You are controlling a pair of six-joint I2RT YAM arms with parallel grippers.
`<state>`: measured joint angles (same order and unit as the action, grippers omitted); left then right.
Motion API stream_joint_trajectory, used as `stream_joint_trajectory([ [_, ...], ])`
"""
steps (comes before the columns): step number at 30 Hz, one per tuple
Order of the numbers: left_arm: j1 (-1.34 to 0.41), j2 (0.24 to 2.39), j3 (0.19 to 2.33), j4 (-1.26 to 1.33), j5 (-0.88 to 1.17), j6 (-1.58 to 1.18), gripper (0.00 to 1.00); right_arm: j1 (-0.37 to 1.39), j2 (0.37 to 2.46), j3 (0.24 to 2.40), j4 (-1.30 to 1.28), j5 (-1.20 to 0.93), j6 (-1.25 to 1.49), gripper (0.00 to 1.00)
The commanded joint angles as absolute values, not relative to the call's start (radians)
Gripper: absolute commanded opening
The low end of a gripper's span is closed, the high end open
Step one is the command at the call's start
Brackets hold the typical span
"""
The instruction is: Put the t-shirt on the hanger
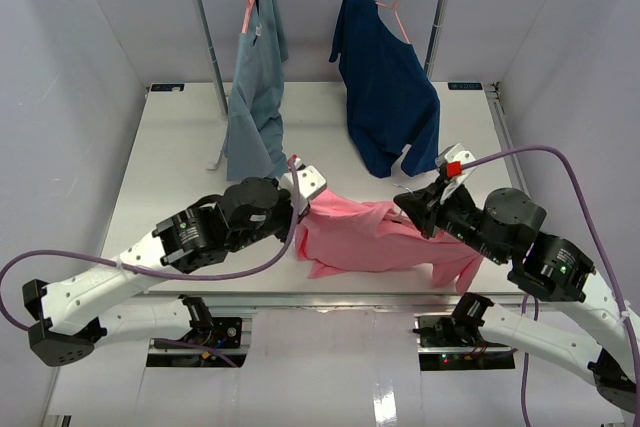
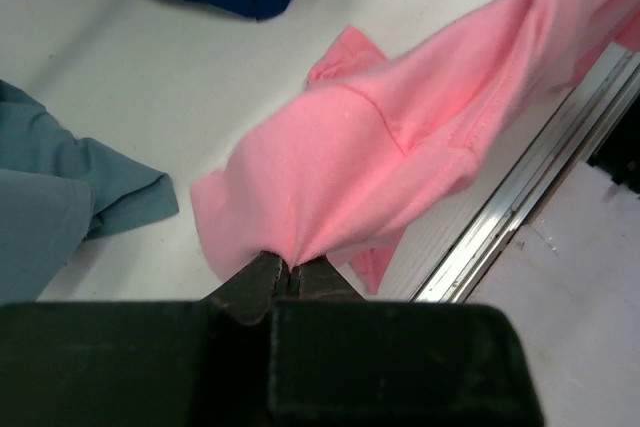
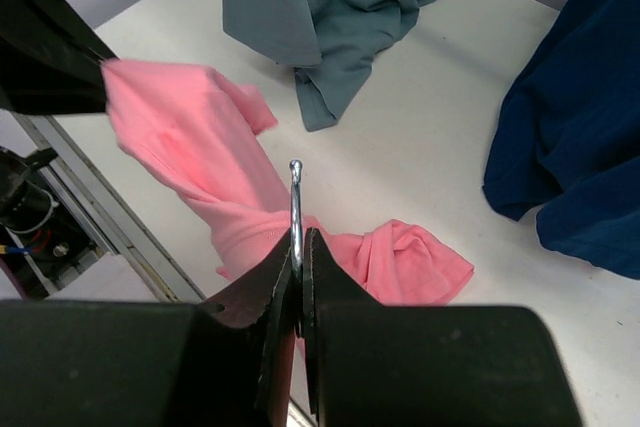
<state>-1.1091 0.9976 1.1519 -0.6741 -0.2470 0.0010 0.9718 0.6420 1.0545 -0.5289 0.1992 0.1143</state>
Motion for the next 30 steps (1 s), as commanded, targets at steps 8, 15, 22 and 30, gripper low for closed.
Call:
stream_joint_trajectory([
  [8,-1.111,0.985,1.284,-0.782,-0.375,-0.018,0.0,0.974,0.6,1.085,-0.545,0.117,0.016,0.08],
  [15,-1.111,0.955,1.275,-0.775,-0.368,-0.005,0.0,0.974,0.537,1.124,-0.546,0.174,0.015,0.08],
  [22,-1.111,0.863,1.263,-0.725,-0.305,0.042,0.57,0.974,0.581,1.137,-0.493,0.23,0.025,0.08],
  [30,-1.111,0.84,1.208,-0.662,-0.284,-0.044,0.64,0.974,0.737,1.38,-0.487,0.286,0.016,0.08],
])
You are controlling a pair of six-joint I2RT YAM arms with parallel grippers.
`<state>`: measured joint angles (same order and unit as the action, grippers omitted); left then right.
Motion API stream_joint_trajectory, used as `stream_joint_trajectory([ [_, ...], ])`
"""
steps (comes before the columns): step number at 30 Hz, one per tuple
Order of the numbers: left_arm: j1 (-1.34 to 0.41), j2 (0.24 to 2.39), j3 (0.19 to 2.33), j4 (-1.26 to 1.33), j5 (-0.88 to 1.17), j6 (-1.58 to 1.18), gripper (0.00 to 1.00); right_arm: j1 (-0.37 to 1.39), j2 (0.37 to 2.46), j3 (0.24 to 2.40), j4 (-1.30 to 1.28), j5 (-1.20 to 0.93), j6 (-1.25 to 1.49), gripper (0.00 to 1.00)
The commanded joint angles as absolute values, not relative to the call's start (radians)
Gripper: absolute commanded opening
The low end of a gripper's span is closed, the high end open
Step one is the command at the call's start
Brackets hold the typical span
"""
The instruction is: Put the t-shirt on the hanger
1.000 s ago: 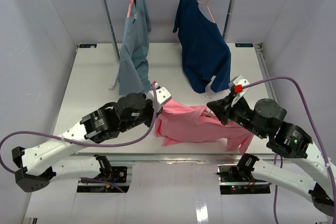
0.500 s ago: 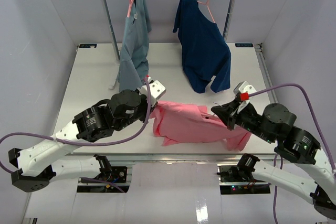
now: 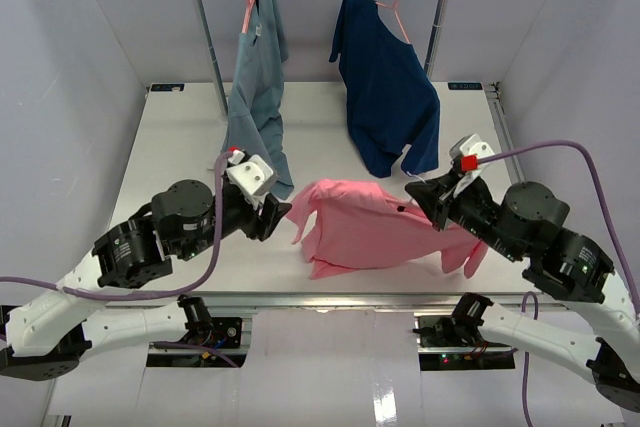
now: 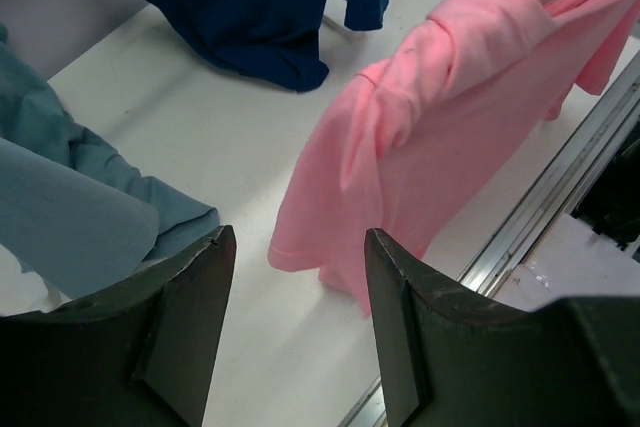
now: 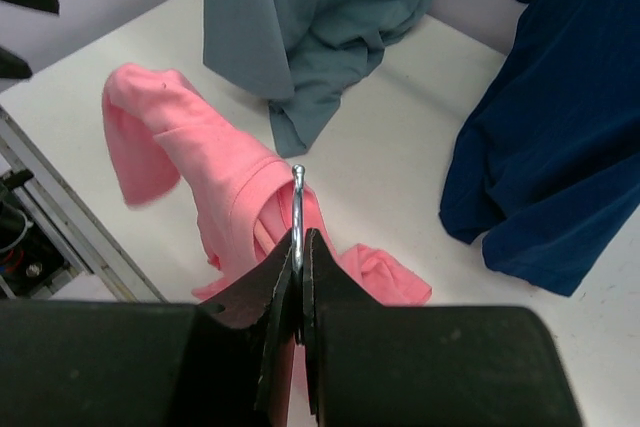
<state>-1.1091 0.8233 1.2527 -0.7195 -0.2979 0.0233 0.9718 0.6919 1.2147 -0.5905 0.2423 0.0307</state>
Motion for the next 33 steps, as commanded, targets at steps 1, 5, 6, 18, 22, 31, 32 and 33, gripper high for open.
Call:
stream_joint_trajectory([
  [1,-1.111,0.841,1.188,-0.641,-0.282,-0.063,0.63,0.975,0.748,1.405,-0.489,0.286,0.02,0.08],
  [5,-1.111,0.831,1.096,-0.541,-0.273,-0.112,0.59,0.974,0.779,1.448,-0.487,0.291,0.028,0.08],
  [6,-1.111,0.83,1.069,-0.512,-0.273,-0.124,0.58,0.974,0.782,1.453,-0.484,0.296,0.029,0.08],
  [18,-1.111,0.766,0.84,-0.278,-0.331,-0.234,0.54,0.974,0.786,1.515,-0.443,0.349,0.044,0.08],
  [22,-1.111,0.799,0.801,-0.208,-0.34,-0.22,0.54,0.974,0.781,1.517,-0.443,0.348,0.048,0.08],
  [31,-1.111,0.903,0.698,-0.048,-0.444,-0.205,0.57,0.974,0.767,1.508,-0.409,0.323,0.063,0.08],
  [32,-1.111,0.921,0.693,-0.041,-0.455,-0.204,0.57,0.975,0.759,1.495,-0.398,0.32,0.064,0.08],
  [33,-1.111,0.94,0.689,-0.025,-0.457,-0.199,0.57,0.975,0.756,1.489,-0.386,0.317,0.064,0.08],
])
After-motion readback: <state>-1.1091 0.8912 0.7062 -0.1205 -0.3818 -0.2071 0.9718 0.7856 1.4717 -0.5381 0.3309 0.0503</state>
